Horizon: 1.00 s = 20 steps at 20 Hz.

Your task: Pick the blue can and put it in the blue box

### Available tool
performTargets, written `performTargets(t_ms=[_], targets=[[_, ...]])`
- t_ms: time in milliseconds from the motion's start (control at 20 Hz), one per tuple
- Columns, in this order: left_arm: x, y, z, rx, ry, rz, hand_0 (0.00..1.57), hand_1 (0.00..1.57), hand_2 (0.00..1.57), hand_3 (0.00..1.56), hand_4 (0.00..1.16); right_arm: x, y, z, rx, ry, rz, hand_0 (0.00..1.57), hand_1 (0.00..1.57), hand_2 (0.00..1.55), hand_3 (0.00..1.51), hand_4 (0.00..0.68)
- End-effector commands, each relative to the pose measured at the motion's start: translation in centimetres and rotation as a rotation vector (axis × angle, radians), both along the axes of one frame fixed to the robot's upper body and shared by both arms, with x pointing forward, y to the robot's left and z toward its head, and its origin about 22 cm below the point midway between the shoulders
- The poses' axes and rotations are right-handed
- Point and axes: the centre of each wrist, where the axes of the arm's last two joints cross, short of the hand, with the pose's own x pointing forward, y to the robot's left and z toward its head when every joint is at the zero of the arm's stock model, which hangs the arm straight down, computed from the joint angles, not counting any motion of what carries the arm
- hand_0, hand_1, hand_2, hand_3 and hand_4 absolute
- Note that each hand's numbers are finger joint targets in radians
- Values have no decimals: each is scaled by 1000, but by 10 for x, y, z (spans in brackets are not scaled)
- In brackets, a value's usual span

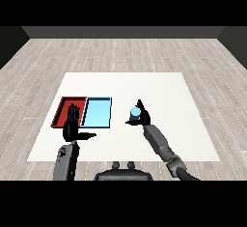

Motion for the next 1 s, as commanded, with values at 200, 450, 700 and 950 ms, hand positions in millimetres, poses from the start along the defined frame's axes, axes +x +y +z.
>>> performTargets(t_ms=[200, 450, 700, 950], targets=[[4, 7, 5, -27, 6, 4, 0, 0, 0, 0, 0, 12, 3, -4, 19, 3, 29, 0, 0, 0, 0, 0], [-2, 10, 5, -14, 2, 13, 0, 0, 0, 0, 0, 24, 9, 12, -65, 20, -69, 1056, 1056, 1218, 1127, 177], [2, -16, 9, 3, -8, 9, 0, 0, 0, 0, 0, 22, 17, 16, -171, 53, -85, 1565, 1565, 1488, 1450, 673], [-4, -23, -7, -8, -24, -22, 0, 0, 0, 0, 0, 24, 17, 24, -170, 64, -73, 1555, 1555, 1490, 1441, 680]])
